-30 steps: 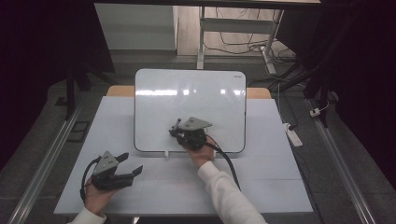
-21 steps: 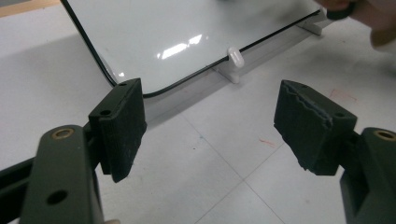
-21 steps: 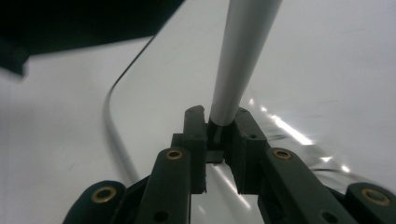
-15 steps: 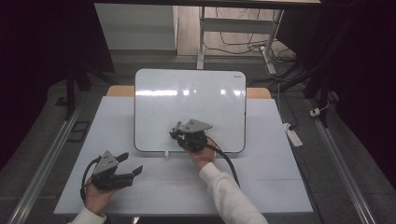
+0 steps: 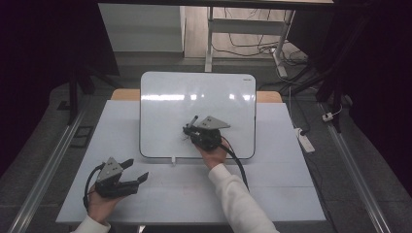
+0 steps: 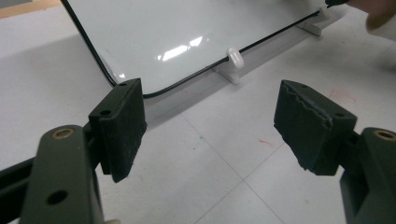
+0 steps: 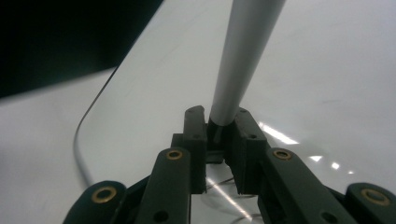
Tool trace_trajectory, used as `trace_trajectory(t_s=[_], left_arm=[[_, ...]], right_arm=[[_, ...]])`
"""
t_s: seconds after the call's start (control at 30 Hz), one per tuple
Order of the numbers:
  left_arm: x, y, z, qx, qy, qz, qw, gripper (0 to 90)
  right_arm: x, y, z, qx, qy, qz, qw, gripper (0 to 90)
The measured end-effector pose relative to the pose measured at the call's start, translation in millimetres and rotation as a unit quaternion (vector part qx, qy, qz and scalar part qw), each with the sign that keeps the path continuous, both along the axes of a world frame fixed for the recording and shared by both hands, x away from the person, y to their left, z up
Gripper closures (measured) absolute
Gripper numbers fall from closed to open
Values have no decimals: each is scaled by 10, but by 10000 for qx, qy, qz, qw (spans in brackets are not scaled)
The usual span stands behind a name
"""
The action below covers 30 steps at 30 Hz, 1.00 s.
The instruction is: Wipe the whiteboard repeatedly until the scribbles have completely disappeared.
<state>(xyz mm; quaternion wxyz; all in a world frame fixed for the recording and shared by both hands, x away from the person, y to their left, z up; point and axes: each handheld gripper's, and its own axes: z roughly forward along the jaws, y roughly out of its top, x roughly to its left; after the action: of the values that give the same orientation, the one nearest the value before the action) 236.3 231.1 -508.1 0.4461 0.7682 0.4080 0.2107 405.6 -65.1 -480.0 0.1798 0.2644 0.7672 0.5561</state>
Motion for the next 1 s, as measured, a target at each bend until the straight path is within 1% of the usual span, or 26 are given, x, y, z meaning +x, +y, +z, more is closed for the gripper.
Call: trace_trajectory(t_s=[0.03,0.07,0.1,0.17,0.2,0.23,0.27,0.3,0.33,0.37,0.43,0.47,0.5,0.57,0.6,0.63,0.67,0.7,0.73,0.77,0.8,0.87,0.9,0.93,0.97,1.0], left_arm=[[5,-1,-2,2,9,3,10000,258],[11,0,-5,2,21,-2,10000,258],[14,0,-7,4,30,1,10000,258],[9,3,-6,5,19,-1,10000,258],[6,3,-4,5,10,1,10000,258],[2,1,-2,3,7,6,10000,258],[0,0,-1,6,4,2,10000,258],[2,-2,-1,9,2,3,10000,258],[6,-4,-3,9,13,3,10000,258],[11,-4,-5,8,23,-4,10000,258],[14,-1,-8,10,33,2,10000,258],[10,2,-7,8,26,3,10000,258],[7,4,-6,8,19,3,10000,258],[1,0,-3,9,5,5,10000,258],[2,-3,-2,14,5,0,10000,258],[6,-6,-3,16,17,-2,10000,258],[10,-9,-5,18,18,-5,10000,258],[14,-9,-8,22,26,-3,10000,258],[14,-6,-9,25,32,0,10000,258],[9,-1,-7,17,27,-1,10000,258],[4,3,-5,12,8,7,10000,258],[3,0,-3,6,10,16,10000,258],[5,-4,-4,18,13,11,10000,258],[10,-10,-6,22,20,4,10000,258],[17,-12,-8,33,28,-6,10000,258],[21,-13,-10,41,37,-15,10000,258]], right_arm=[[-27,27,-10,-73,-45,8,10000,775],[-63,83,-38,-234,2,211,9995,776],[-146,185,-107,-601,-61,589,9964,776],[-149,187,-103,-687,-125,620,9956,775],[-66,95,-45,-334,-81,297,9990,775],[-66,95,-45,-334,-81,297,9990,775],[-23,43,-11,-110,-65,68,9999,775],[0,23,5,-6,-52,-28,10000,775],[-13,45,-3,-12,-78,-44,10000,776],[-43,99,-28,-145,-76,110,9998,775],[-130,220,-107,-519,-120,569,9970,776],[-148,229,-110,-641,-196,611,9959,776],[-119,196,-90,-600,-162,588,9963,776],[-48,64,-26,-224,-113,137,9996,776],[-33,26,-10,-133,-113,15,9998,776],[-55,34,-20,-152,-109,12,9998,776],[-95,76,-45,-323,-104,164,9993,776],[-148,133,-90,-528,-86,402,9978,776],[-197,171,-126,-733,-147,571,9956,776],[-219,162,-134,-843,-215,594,9944,776],[-187,110,-117,-763,-164,574,9953,776],[-94,-56,-33,-346,-143,68,9993,776],[-61,-118,-3,-208,-142,-103,9996,776],[-55,-139,1,-152,-113,-122,9997,776],[-85,-115,-19,-214,-112,-64,9997,776],[-129,-54,-62,-377,-92,147,9991,776]])
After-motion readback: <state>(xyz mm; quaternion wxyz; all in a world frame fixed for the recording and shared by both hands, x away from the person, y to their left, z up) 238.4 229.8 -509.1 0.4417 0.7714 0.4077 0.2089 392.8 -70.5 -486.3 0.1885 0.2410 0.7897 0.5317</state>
